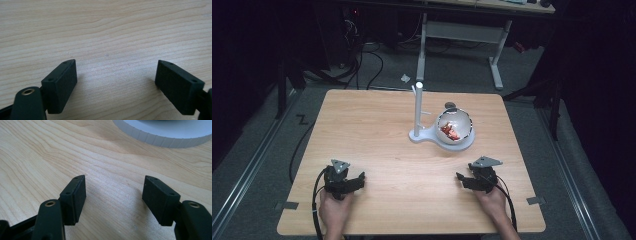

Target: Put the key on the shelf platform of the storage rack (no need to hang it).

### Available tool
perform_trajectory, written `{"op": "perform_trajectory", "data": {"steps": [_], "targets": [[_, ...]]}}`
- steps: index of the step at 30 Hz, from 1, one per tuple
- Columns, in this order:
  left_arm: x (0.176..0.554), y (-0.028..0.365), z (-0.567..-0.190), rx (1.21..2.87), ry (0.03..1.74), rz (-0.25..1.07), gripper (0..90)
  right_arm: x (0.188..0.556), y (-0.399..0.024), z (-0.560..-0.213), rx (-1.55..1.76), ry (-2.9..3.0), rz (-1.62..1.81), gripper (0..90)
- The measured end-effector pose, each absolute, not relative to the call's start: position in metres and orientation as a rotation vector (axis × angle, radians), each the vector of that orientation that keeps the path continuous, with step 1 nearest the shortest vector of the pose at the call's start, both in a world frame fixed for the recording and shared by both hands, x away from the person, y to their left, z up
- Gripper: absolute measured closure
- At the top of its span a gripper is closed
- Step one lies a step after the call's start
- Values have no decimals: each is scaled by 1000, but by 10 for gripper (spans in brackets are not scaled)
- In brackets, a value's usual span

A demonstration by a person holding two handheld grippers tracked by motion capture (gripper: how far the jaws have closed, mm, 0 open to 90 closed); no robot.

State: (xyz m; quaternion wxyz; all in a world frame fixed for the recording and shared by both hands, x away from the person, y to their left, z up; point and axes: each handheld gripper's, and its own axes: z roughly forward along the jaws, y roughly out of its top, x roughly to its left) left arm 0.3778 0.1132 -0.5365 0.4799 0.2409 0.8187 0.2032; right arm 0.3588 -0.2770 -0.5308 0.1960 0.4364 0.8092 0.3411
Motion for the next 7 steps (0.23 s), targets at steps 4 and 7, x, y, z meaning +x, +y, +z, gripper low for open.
{"op": "perform_trajectory", "data": {"steps": [4, 7], "targets": [[378, 113, -537, 590, 1997, 497, 181, 359, -277, -531, 1223, 2267, 955, 359], [378, 113, -537, 591, 1996, 498, 181, 359, -277, -531, 1222, 2267, 956, 359]]}}
